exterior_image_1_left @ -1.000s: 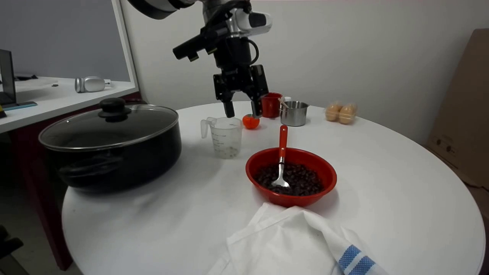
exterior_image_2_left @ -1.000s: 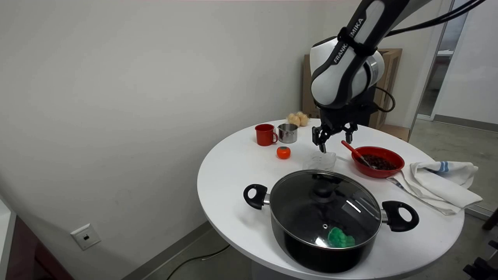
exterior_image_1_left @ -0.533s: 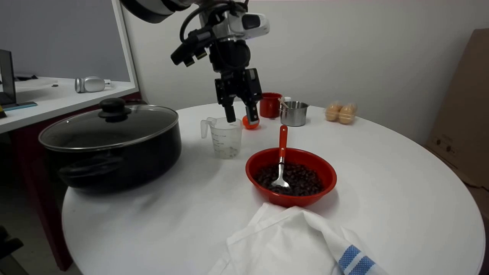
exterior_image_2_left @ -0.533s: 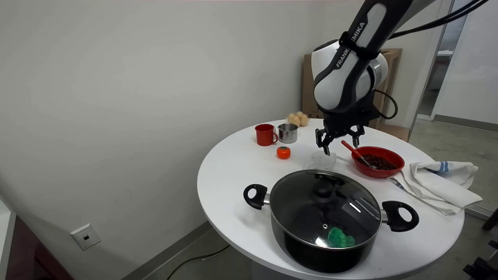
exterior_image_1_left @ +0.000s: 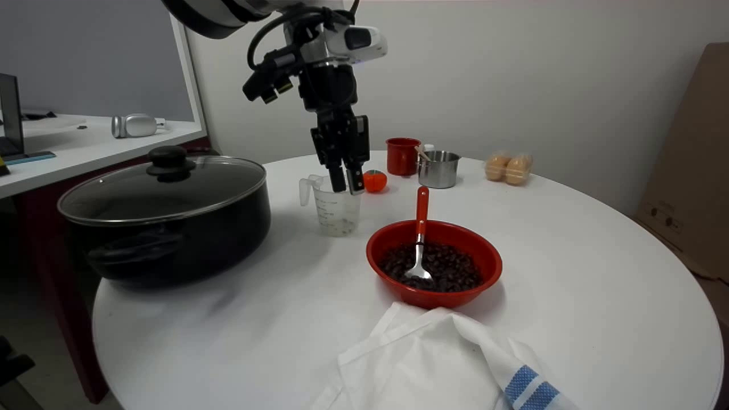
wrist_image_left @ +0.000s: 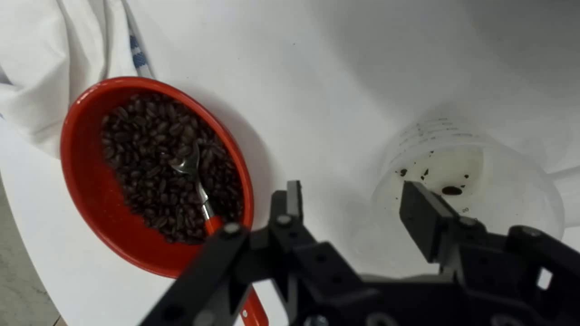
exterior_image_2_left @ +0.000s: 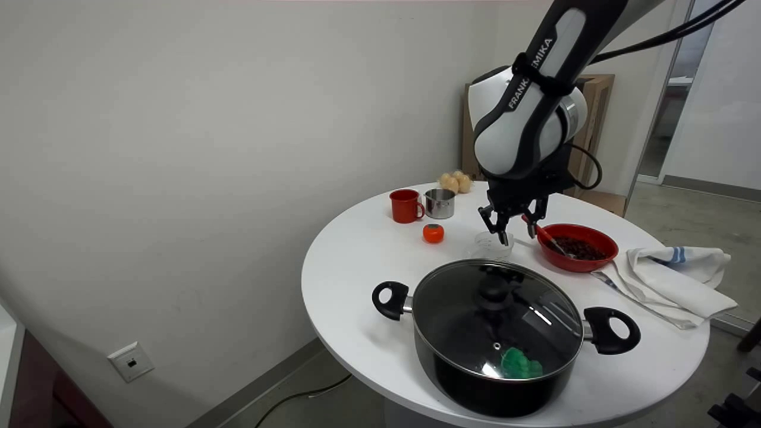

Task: Move the clear jar to the right of the orange bowl

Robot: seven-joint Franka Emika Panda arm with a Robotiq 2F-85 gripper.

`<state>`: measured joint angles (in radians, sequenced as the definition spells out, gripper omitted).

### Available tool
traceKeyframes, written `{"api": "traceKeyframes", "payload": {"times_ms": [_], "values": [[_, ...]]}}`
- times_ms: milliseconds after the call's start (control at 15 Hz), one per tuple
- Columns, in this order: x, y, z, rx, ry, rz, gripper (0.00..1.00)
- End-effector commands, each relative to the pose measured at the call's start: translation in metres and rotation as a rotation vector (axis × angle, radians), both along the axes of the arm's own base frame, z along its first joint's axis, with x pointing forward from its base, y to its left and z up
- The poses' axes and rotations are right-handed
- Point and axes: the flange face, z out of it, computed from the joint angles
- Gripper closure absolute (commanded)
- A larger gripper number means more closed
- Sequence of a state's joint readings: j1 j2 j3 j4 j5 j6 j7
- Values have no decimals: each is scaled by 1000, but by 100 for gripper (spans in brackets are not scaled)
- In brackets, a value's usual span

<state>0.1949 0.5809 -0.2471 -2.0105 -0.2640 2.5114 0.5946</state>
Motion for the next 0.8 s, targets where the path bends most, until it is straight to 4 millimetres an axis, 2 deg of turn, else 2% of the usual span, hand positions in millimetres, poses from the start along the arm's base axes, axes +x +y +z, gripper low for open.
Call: {"api": "traceKeyframes", "payload": {"times_ms": [0,267,400,733], "values": [[-7,3,-2,-10,-12,-4,72],[-9,3,-4,-5,-9,5,99],[-10,4,-1,6,-10,3,100],[-5,14,39,62,-65,17,99]]}}
